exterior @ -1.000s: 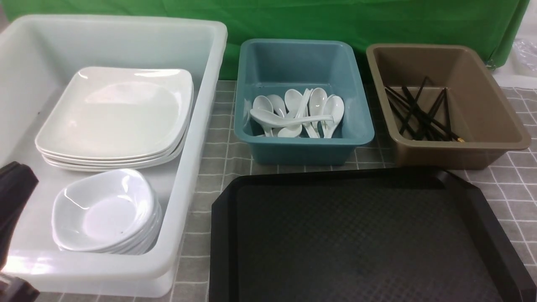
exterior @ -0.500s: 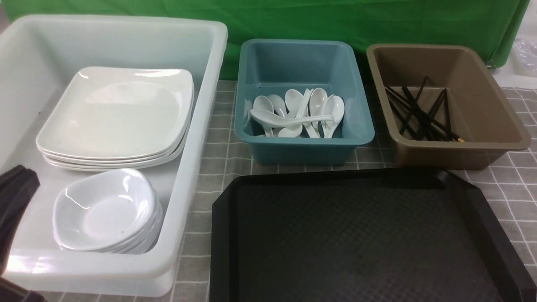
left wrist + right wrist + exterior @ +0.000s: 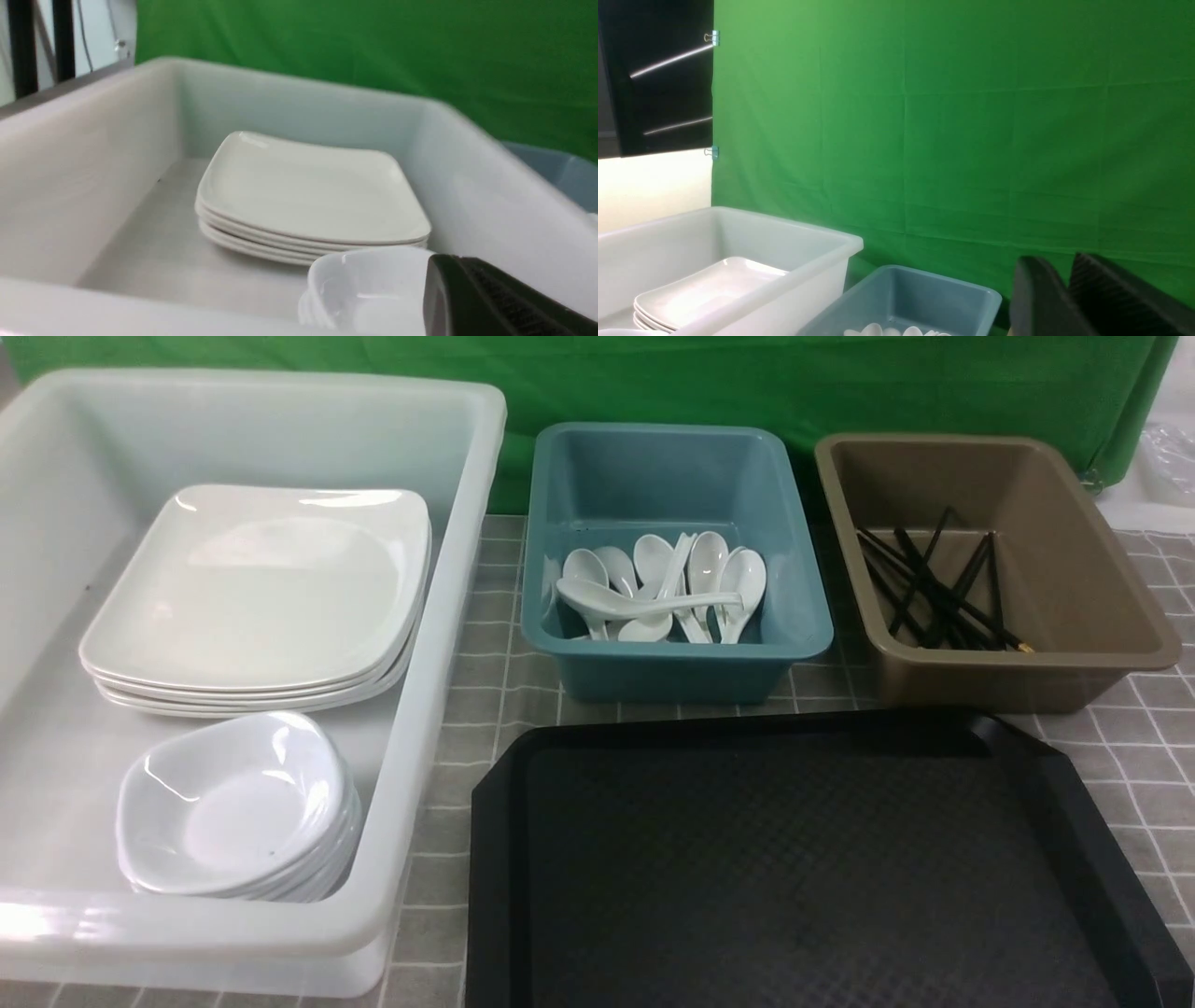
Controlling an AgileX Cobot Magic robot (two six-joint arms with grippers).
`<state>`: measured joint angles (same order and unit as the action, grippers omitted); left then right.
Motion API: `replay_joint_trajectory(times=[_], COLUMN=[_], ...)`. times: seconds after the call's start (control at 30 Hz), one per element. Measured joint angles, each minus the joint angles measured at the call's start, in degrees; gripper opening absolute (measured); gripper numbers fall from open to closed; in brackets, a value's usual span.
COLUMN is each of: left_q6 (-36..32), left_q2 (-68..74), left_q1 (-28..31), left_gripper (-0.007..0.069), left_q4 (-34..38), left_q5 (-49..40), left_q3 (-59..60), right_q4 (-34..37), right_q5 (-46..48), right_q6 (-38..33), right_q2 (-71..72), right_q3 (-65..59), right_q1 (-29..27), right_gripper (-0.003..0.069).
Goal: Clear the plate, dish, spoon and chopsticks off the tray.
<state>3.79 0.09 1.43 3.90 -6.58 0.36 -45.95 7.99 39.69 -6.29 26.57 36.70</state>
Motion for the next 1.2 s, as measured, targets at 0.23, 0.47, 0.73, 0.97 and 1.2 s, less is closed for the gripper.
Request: replay_joint_trajectory(times=[0.23,0.47,0.73,0.97,1.2], left_q6=[-5.1,-7.0,-7.0,-7.0,-7.0], left_q2=[-0.2,-0.2,-0.2,-0.2,-0.2], left_q1=[-0.4,-0.4,-0.5,-0.5,-0.5], left_gripper=[0.0002,0.0002,0.0002,0.0002,0.0002], left_q4=[-0.5,-0.5,-0.5,-0.5,-0.5], left_q5=[-5.3,-5.3,-5.3,-5.3,-5.3], left_q3=[0.0,0.0,0.0,0.0,0.0], right_q4=[0.0,0.0,0.0,0.0,2.6], right_q5=[0.0,0.0,0.0,0.0,-0.2], right_q6=[0.0,0.0,0.0,0.0,-1.1], right_q2=[0.0,0.0,0.0,0.0,0.0], right_q3=[0.0,0.0,0.0,0.0,0.0], right_q1=[0.0,0.0,0.0,0.0,0.0], right_gripper=[0.0164,0.0182,0.0187,0.0201,0.0217])
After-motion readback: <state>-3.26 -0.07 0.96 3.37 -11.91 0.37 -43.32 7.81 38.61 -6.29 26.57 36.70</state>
